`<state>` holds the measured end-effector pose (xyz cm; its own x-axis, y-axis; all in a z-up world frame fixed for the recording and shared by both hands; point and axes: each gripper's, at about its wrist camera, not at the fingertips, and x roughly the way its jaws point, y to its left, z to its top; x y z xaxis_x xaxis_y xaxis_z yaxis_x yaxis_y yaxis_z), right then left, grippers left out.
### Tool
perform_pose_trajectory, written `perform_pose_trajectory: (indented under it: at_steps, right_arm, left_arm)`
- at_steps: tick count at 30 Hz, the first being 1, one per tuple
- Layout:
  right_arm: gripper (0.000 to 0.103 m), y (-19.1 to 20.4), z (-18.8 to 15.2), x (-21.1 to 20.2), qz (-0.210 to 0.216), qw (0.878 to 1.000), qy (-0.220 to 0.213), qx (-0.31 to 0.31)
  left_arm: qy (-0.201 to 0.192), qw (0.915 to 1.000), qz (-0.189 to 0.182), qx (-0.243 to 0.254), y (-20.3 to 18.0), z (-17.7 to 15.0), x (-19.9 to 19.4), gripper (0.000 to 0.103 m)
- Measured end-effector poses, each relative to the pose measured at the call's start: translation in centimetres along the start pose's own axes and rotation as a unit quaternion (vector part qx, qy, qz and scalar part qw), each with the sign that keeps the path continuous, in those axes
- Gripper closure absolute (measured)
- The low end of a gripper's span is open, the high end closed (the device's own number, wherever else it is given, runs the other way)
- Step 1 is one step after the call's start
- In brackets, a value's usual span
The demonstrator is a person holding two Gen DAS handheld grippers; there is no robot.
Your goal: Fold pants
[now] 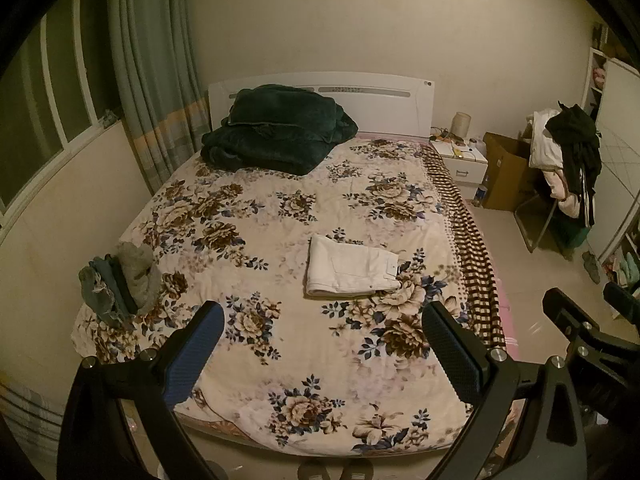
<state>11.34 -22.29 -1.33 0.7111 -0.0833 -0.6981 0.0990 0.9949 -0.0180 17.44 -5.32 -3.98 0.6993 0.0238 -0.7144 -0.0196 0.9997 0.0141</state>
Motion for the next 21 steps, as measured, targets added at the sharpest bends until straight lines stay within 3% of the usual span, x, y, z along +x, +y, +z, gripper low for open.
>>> perform_pose_trajectory:
  at_steps: [21]
  right_arm:
    - [0.0,-0.2,0.1,0.0,-0.001,1.0,-0.002,0.0]
  left_arm:
    - [-0.002,1.0,-0.007,0.003,0.2,1.3,-0.3,0.002]
